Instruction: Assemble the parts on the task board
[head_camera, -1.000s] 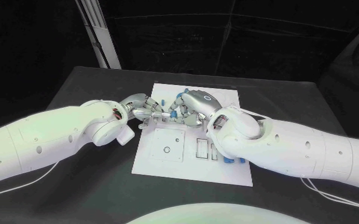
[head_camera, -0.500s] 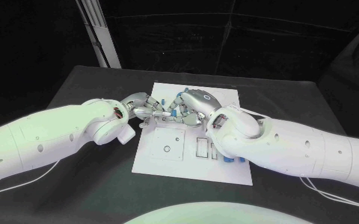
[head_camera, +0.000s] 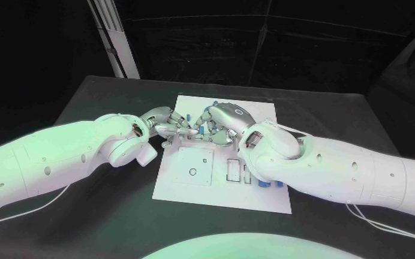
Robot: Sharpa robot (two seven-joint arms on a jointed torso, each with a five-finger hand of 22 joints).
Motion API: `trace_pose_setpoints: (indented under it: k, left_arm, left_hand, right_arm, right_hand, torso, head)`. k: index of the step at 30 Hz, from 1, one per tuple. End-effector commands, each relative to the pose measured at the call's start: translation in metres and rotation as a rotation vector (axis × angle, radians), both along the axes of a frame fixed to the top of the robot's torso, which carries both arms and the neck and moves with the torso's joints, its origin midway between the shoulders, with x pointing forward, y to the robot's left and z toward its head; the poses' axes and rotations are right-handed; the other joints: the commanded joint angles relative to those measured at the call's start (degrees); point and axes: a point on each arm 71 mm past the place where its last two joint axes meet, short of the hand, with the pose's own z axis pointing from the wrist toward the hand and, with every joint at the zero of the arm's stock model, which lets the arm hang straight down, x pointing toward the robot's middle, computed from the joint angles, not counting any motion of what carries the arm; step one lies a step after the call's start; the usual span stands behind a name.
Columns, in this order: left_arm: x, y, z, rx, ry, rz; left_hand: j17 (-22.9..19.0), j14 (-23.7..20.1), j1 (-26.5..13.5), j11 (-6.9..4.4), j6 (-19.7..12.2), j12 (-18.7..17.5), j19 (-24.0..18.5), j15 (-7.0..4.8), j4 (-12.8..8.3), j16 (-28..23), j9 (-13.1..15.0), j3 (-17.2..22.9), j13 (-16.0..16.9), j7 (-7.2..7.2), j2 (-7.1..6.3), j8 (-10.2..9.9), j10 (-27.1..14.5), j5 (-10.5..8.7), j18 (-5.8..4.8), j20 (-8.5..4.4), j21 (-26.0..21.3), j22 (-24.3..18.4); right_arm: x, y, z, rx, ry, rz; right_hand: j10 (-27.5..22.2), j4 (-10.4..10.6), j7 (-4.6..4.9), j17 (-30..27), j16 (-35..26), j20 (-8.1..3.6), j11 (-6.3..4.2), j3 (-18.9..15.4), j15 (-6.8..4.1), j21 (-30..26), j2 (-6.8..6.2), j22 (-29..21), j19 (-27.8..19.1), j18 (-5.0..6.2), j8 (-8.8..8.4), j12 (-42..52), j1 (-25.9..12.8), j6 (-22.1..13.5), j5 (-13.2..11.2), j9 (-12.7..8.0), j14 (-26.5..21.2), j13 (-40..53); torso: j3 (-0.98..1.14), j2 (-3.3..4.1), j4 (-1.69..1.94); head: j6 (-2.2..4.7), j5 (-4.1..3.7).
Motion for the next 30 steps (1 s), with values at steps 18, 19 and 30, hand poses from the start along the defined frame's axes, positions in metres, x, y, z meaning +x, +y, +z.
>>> trace_pose_setpoints:
  k: [18,19,30]
  left_arm:
    - [0.002,0.027,0.003,0.012,-0.017,0.052]
    - [0.002,0.029,0.003,0.013,-0.018,0.055]
    - [0.0,0.041,0.006,0.005,-0.033,0.082]
  left_hand:
    - [12.19,5.27,0.82,-0.19,-0.56,-0.14,-0.43,-0.33,-0.51,0.28,0.12,-0.08,-0.24,0.08,-0.04,0.28,0.2,-0.28,-0.85,0.0,0.35,0.07]
    - [12.19,5.27,0.82,-0.19,-0.56,-0.14,-0.43,-0.33,-0.51,0.28,0.12,-0.08,-0.24,0.08,-0.04,0.28,0.2,-0.28,-0.85,0.0,0.35,0.07]
    - [11.67,5.14,0.94,-0.18,-0.67,-0.31,-0.7,-0.33,-0.6,-0.02,0.11,-0.12,-0.34,0.1,-0.05,0.28,0.08,-0.28,-0.73,0.0,-0.1,-0.5]
  right_arm:
    - [0.016,-0.004,-0.012,-0.045,0.016,-0.019]
    - [0.017,-0.004,-0.013,-0.047,0.016,-0.021]
    - [0.032,-0.004,-0.024,-0.074,0.023,-0.041]
  right_hand:
    - [-0.08,-0.13,-0.04,6.2,-0.35,-0.26,-0.13,0.61,-0.33,0.14,0.2,-0.18,0.0,0.46,0.16,-1.45,-0.16,0.38,-0.41,0.07,4.06,-0.99]
    - [-0.08,-0.13,-0.04,6.2,-0.35,-0.26,-0.13,0.61,-0.33,0.14,0.2,-0.18,0.0,0.46,0.16,-1.45,-0.16,0.38,-0.41,0.07,4.06,-0.99]
    - [-0.1,-0.14,-0.05,6.27,-0.3,-0.28,-0.14,0.71,-0.34,0.15,0.17,-0.13,0.01,0.45,0.15,-1.53,-0.15,0.39,-0.46,0.07,4.07,-1.03]
  torso:
    - [0.07,0.02,0.01]
    - [0.07,0.03,0.01]
    - [0.07,0.07,0.18]
  head:
    - [0.02,-0.04]
    - [0.02,-0.06]
    - [-0.23,-0.15]
